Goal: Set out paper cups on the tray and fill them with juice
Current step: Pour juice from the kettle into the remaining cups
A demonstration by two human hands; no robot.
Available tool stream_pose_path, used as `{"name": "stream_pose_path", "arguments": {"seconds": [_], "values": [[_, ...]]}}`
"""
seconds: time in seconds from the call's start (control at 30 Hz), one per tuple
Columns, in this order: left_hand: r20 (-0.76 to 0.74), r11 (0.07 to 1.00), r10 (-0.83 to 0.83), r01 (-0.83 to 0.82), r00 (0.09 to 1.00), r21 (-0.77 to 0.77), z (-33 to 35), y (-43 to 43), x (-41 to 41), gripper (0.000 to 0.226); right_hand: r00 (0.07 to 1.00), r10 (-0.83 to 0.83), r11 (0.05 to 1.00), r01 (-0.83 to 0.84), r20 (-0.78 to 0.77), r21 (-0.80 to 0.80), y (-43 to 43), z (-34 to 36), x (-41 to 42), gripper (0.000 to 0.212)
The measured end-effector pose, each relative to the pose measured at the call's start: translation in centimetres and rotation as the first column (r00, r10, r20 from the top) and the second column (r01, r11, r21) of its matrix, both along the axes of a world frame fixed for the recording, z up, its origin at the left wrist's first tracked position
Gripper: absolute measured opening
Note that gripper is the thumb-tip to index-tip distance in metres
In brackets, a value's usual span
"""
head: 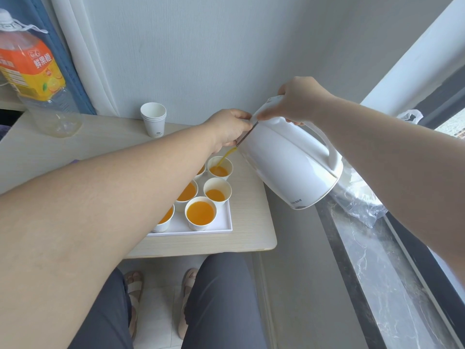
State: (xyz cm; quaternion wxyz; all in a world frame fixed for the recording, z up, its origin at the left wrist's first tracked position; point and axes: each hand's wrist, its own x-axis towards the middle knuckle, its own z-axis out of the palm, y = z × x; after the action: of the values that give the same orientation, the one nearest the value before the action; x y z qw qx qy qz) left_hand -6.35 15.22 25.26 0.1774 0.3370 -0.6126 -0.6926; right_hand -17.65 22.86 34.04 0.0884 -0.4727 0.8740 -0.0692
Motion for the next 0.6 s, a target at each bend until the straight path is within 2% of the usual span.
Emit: {"name": "stream_pose_path", "arguments": {"seconds": [0.37,0.6], "values": [[-0.016,1.000,-0.021,0.021,1.000,0.009,0.41,0.05,0.16,0.025,1.000,-0.002,1.000,0.002,0.003,-0.002,0.01,0.24,0.00,0.046],[-0.048,1.000,-0.013,0.014,0.999,0.022,0.58,0.05,0.12,0.030,1.000,-0.002,1.000,0.002,-0.011,0.002,-0.06,0.59,0.13,0.046]]}}
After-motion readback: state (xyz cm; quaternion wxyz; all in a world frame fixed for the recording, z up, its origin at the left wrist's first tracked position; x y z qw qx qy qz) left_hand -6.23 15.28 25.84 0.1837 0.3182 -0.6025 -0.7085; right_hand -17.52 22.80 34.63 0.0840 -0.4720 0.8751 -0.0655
